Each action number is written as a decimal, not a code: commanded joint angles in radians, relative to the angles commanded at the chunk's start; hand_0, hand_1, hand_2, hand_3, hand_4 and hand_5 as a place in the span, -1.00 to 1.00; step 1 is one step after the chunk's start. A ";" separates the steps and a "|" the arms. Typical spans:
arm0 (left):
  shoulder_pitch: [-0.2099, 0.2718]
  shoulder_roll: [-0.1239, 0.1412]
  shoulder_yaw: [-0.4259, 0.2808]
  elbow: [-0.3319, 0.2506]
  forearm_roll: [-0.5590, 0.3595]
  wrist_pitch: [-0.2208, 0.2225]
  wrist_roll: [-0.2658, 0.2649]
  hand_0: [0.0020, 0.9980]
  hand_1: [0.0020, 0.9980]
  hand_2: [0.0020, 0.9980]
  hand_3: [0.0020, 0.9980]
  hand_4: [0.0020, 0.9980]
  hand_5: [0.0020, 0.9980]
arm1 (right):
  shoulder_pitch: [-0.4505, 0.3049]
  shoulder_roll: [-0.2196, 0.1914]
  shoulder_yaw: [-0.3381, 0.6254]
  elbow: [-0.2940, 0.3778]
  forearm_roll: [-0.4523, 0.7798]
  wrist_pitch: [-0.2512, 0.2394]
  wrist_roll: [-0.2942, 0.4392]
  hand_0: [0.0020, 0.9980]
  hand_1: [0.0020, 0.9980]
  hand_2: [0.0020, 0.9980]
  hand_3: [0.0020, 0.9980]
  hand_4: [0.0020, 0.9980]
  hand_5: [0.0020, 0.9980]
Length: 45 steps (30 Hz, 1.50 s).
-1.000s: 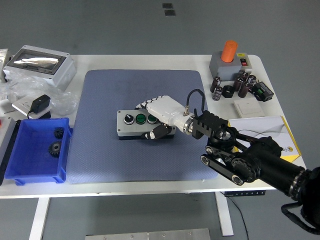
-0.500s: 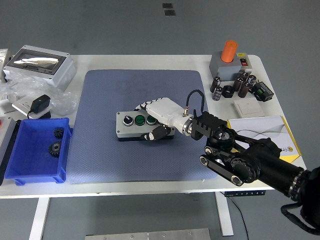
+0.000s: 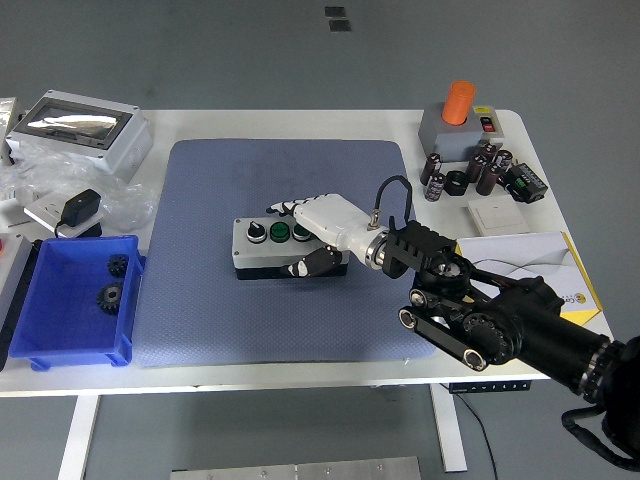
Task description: Pick up the button,place it on the desk,press the button,press the button
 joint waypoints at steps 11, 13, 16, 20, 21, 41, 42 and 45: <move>0.001 -0.001 0.001 0.000 0.000 -0.002 0.002 0.29 0.31 0.27 0.46 0.32 -0.01 | -0.012 -0.017 0.048 0.065 -0.011 0.041 -0.007 0.44 0.61 0.76 0.78 0.98 -0.14; 0.002 0.000 0.002 0.000 -0.001 -0.002 0.002 0.29 0.31 0.27 0.46 0.32 -0.01 | -0.016 -0.025 0.071 0.097 -0.003 0.056 -0.008 0.44 0.61 0.76 0.78 0.98 -0.14; 0.004 -0.001 0.002 0.000 0.000 -0.002 0.002 0.29 0.31 0.27 0.46 0.32 -0.02 | -0.025 -0.048 0.121 0.159 0.034 0.085 -0.007 0.45 0.64 0.81 0.83 1.00 0.01; 0.005 -0.003 -0.002 0.000 0.001 -0.002 0.001 0.29 0.31 0.27 0.46 0.32 -0.02 | -0.043 -0.111 0.194 0.247 0.072 0.084 -0.019 0.45 0.64 0.81 0.83 1.00 0.01; 0.006 -0.004 -0.003 0.000 0.001 -0.001 0.000 0.29 0.31 0.27 0.46 0.32 -0.02 | -0.049 -0.132 0.216 0.274 0.077 0.077 -0.027 0.45 0.64 0.81 0.83 1.00 0.01; 0.011 -0.004 -0.028 0.000 0.013 0.000 0.008 0.29 0.31 0.25 0.44 0.32 -0.02 | -0.053 -0.369 0.207 0.632 0.141 0.539 -0.306 -0.55 -0.35 -0.36 0.65 -0.25 -0.88; 0.011 -0.004 -0.028 0.000 0.013 0.001 0.009 0.29 0.31 0.25 0.44 0.32 -0.02 | -0.051 -0.363 0.203 0.631 0.141 0.540 -0.305 -0.55 -0.35 -0.36 0.65 -0.25 -0.88; 0.011 -0.004 -0.029 0.000 0.015 0.001 0.011 0.29 0.31 0.25 0.44 0.32 -0.02 | -0.047 -0.342 0.193 0.620 0.142 0.535 -0.301 -0.55 -0.35 -0.36 0.65 -0.25 -0.88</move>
